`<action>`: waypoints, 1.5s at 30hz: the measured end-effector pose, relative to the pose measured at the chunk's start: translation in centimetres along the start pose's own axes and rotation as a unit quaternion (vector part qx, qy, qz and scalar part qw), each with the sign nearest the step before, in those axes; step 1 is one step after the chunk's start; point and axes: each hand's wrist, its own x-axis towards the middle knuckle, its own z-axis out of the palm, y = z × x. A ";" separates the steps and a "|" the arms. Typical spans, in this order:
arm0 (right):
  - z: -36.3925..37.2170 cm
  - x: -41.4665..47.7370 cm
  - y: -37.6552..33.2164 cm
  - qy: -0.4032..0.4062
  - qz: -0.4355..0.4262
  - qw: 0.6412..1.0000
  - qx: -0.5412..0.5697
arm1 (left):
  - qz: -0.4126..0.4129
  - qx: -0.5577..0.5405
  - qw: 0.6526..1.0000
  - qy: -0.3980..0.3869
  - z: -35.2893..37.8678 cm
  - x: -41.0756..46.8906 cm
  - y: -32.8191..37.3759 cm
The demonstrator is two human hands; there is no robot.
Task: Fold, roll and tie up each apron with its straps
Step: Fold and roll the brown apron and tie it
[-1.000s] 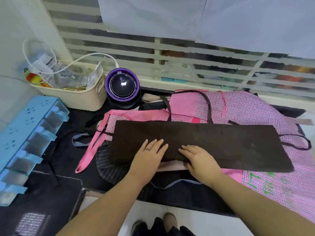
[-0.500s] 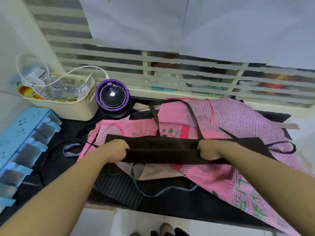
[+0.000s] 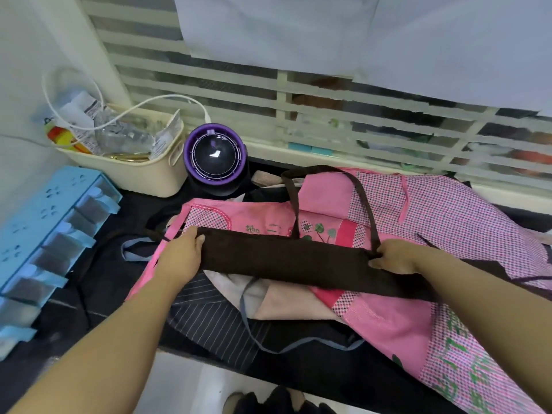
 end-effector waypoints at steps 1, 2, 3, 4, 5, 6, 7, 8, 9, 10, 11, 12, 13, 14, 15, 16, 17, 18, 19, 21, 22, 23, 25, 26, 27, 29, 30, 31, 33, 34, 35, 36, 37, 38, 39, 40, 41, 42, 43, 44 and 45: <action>-0.1 0.1 0.1 0.011 -0.005 1.000 -0.015 | 0.010 0.038 0.999 0.026 0.4 0.1 -0.1; -0.1 0.2 0.2 0.021 -0.013 0.999 -0.020 | 0.025 0.083 0.995 0.048 0.7 0.3 -0.5; -0.1 0.3 0.4 0.028 -0.021 0.999 -0.018 | 0.034 0.125 0.990 0.051 0.9 0.4 -0.8; -0.1 0.4 0.7 0.034 -0.027 0.999 -0.012 | 0.035 0.158 0.986 0.040 1.2 0.7 -1.0; -0.1 0.5 1.1 0.039 -0.031 0.999 -0.008 | 0.006 0.176 0.984 0.021 1.3 0.8 -0.6; -0.1 0.7 1.5 0.043 -0.034 0.998 -0.004 | -0.031 0.178 0.983 0.008 1.2 0.9 0.0; 0.0 0.8 1.8 0.045 -0.037 0.998 -0.003 | -0.051 0.164 0.985 0.018 1.0 0.7 0.6; 0.2 1.1 2.0 0.046 -0.038 0.998 -0.003 | -0.062 0.155 0.985 0.040 1.0 0.8 1.2; 0.3 1.3 2.1 0.048 -0.039 0.998 -0.007 | -0.074 0.150 0.984 0.065 0.8 0.6 2.0; 0.4 1.5 2.4 0.052 -0.041 0.998 -0.012 | -0.077 0.130 0.982 0.109 0.8 0.5 2.8; 0.6 1.7 2.5 0.057 -0.042 0.997 -0.018 | -0.052 0.128 0.976 0.171 0.9 0.3 3.7; 0.6 1.8 2.6 0.062 -0.044 0.997 -0.021 | -0.005 0.146 0.964 0.221 1.2 0.2 4.7; 0.7 1.9 2.6 0.063 -0.045 0.997 -0.021 | 0.051 0.160 0.954 0.248 1.6 -0.2 6.1; 0.6 2.0 2.6 0.062 -0.047 0.997 -0.019 | 0.122 0.157 0.949 0.244 2.4 -0.7 7.4; 0.6 2.0 2.8 0.058 -0.047 0.997 -0.016 | 0.209 0.149 0.942 0.216 3.5 -1.4 9.4; 0.6 2.1 2.8 0.055 -0.050 0.997 -0.017 | 0.301 0.135 0.927 0.178 4.9 -2.2 11.1; 0.5 2.2 2.8 0.052 -0.052 0.997 -0.020 | 0.379 0.131 0.909 0.116 6.3 -3.1 12.7; 0.5 2.2 2.9 0.051 -0.054 0.997 -0.023 | 0.428 0.142 0.892 0.041 7.8 -3.9 14.3; 0.6 2.4 3.0 0.051 -0.059 0.997 -0.022 | 0.437 0.169 0.883 -0.038 8.9 -4.5 15.5; 0.7 2.5 3.2 0.057 -0.076 0.996 -0.004 | 0.389 0.212 0.888 -0.127 10.5 -5.0 16.9; 0.6 2.4 3.6 0.065 -0.085 0.994 0.008 | 0.359 0.215 0.897 -0.145 11.2 -4.9 17.1; 0.5 2.3 4.1 0.075 -0.091 0.993 0.010 | 0.321 0.211 0.908 -0.169 11.7 -4.8 17.0; 0.3 1.5 5.7 0.091 -0.079 0.993 -0.020 | 0.296 0.205 0.915 -0.181 12.5 -4.8 16.6; 0.2 1.2 6.4 0.099 -0.067 0.992 -0.047 | 0.292 0.200 0.918 -0.179 12.5 -4.7 16.2; 0.2 0.7 7.8 0.110 -0.049 0.990 -0.069 | 0.291 0.196 0.919 -0.180 12.8 -4.6 16.3; 0.7 0.2 9.7 0.153 -0.037 0.983 -0.099 | 0.284 0.198 0.922 -0.175 12.9 -4.7 16.1; 1.0 0.0 10.4 0.179 -0.036 0.978 -0.098 | 0.280 0.197 0.924 -0.171 13.0 -4.7 16.2; 1.4 -0.2 11.3 0.197 -0.030 0.976 -0.090 | 0.279 0.195 0.924 -0.171 13.2 -4.7 16.4; 1.8 -0.1 12.2 0.218 -0.022 0.972 -0.085 | 0.277 0.192 0.927 -0.168 13.1 -4.6 16.3; 1.9 0.0 12.8 0.216 -0.013 0.972 -0.093 | 0.278 0.190 0.926 -0.170 13.3 -4.6 16.2; 1.9 0.0 13.5 0.205 0.001 0.973 -0.105 | 0.278 0.187 0.926 -0.173 13.3 -4.6 16.2; 1.9 -0.1 14.2 0.192 0.018 0.974 -0.115 | 0.276 0.183 0.927 -0.174 13.4 -4.6 16.2; 1.9 -0.2 15.0 0.179 0.037 0.976 -0.120 | 0.275 0.184 0.927 -0.174 13.4 -4.5 16.3; 2.0 -0.3 15.6 0.173 0.055 0.975 -0.127 | 0.273 0.186 0.927 -0.175 13.5 -4.5 16.2; 2.1 -0.5 16.0 0.176 0.074 0.971 -0.141 | 0.273 0.191 0.926 -0.176 13.5 -4.5 16.2; 2.3 -0.7 16.2 0.196 0.087 0.964 -0.159 | 0.273 0.193 0.926 -0.177 13.5 -4.5 16.2; 2.4 -0.8 16.0 0.229 0.093 0.953 -0.175 | 0.272 0.199 0.925 -0.177 13.5 -4.5 16.2; 2.6 -0.9 15.4 0.280 0.091 0.938 -0.181 | 0.273 0.206 0.923 -0.178 13.4 -4.6 16.3; 2.6 -1.0 14.4 0.340 0.078 0.920 -0.176 | 0.273 0.211 0.921 -0.178 13.4 -4.5 16.3; 2.7 -1.0 13.1 0.402 0.058 0.901 -0.156 | 0.273 0.212 0.921 -0.178 13.4 -4.5 16.3; 2.9 -1.2 11.5 0.447 0.027 0.886 -0.123 | 0.274 0.210 0.921 -0.178 13.4 -4.5 16.2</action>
